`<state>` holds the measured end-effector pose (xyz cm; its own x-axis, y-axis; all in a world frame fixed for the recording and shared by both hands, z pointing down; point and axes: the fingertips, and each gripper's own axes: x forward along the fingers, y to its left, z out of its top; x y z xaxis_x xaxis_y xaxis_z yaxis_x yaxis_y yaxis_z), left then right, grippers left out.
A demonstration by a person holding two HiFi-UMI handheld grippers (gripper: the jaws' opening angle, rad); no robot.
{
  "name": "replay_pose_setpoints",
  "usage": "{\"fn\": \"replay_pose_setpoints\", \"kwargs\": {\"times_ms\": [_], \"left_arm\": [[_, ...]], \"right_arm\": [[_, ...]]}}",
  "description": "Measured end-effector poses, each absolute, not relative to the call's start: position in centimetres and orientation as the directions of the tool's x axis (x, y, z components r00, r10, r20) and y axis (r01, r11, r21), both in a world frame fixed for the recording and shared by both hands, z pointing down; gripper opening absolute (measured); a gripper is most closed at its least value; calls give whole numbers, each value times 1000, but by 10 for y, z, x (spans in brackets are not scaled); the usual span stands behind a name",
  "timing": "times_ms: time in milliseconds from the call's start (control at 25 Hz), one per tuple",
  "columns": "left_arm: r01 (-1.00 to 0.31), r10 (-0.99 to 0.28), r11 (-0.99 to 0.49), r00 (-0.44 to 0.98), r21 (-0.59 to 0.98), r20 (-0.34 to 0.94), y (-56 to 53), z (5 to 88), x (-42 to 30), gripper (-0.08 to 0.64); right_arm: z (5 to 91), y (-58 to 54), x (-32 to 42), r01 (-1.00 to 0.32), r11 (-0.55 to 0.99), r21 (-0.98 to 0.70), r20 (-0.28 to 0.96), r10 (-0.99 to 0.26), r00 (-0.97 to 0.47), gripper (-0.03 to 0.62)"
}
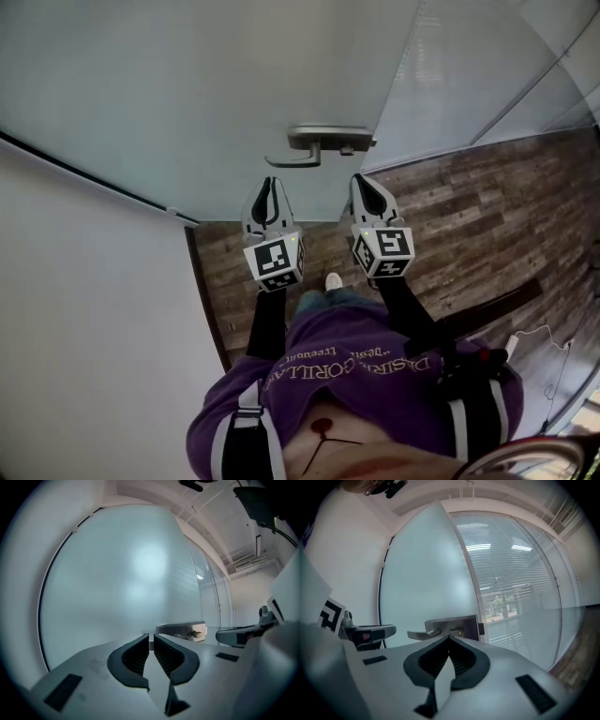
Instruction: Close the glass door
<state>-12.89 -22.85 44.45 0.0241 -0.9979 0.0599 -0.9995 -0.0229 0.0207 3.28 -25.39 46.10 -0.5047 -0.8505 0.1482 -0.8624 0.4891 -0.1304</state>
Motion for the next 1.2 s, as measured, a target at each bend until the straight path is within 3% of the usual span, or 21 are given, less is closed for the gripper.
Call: {"fn": "replay_pose_setpoints", "kwargs": {"times_ms": [240,400,720,920,1200], "left_arm": [[-974,-988,-135,119,-183,98,-244,435,-117,97],[-890,-968,-244,200,-386,150,-254,440,-108,167],[-503,-845,-535,317,-679,431,-271,465,-95,198],[-281,-768,-641,238,-714,595,-284,491,-99,198],[-65,-633,-770,204,-634,747,-290,519,-90,196]], "right_arm": [[464,-257,31,-862,488,-138,158,-848,-505,-3],[460,-260,32,-874,466,-135,155,-862,-483,-3],[452,-259,33,-904,407,-133,145,-894,-424,-3],[454,-261,32,-914,383,-136,142,-905,-401,-3],[452,-265,25,-919,371,-131,142,-911,-388,-3]]}}
